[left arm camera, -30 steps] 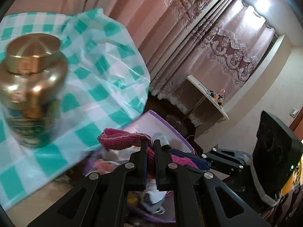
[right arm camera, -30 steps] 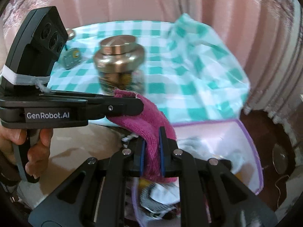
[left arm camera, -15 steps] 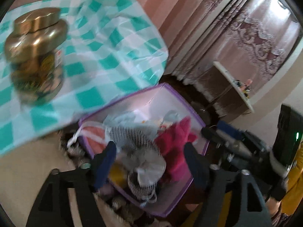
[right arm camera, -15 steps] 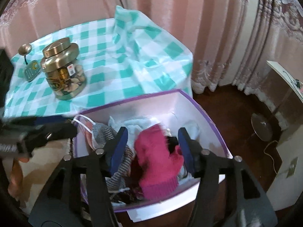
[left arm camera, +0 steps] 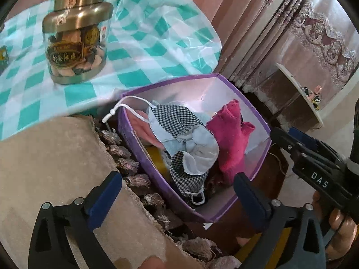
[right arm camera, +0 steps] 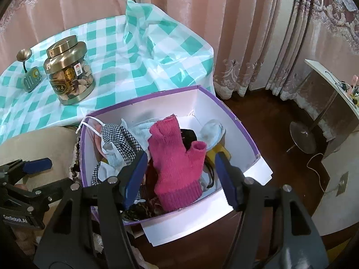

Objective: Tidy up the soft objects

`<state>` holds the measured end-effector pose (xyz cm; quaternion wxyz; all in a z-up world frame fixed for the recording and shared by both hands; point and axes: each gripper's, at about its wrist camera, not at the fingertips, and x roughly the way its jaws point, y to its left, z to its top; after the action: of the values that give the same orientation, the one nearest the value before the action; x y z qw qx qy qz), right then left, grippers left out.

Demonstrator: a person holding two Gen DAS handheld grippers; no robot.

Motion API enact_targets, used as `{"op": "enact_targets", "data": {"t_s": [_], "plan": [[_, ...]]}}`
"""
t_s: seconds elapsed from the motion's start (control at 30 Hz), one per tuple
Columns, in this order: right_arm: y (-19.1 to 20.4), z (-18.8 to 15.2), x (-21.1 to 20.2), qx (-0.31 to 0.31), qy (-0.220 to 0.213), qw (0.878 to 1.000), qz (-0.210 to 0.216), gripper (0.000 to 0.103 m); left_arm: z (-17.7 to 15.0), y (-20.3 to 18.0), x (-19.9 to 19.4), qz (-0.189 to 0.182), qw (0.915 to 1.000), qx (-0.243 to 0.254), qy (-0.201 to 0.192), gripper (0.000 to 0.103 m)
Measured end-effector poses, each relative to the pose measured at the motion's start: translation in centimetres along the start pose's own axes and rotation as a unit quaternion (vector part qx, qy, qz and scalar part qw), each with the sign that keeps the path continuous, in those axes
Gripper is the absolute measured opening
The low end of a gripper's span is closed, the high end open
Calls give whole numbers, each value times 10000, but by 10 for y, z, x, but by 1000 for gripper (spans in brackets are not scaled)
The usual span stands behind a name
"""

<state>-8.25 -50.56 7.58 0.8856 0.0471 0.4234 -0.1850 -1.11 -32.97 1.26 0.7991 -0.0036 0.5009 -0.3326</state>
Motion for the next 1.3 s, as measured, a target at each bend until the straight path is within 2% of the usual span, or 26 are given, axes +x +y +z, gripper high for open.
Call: {"op": "enact_targets", "data": {"t_s": [0.1,0.2,1.3], "plan": [[-1,1,1,20,-3,10000,-23,66,4,-6,-4,304,9994,140,-95,103],[-2,2,1,23,-12,10000,-20,66,4,-7,-4,190,9997,140,-95,103],[-5,1,0,75,-12,10000,-14,66,8,-15,-10,11,9995,205,-221,103]]}}
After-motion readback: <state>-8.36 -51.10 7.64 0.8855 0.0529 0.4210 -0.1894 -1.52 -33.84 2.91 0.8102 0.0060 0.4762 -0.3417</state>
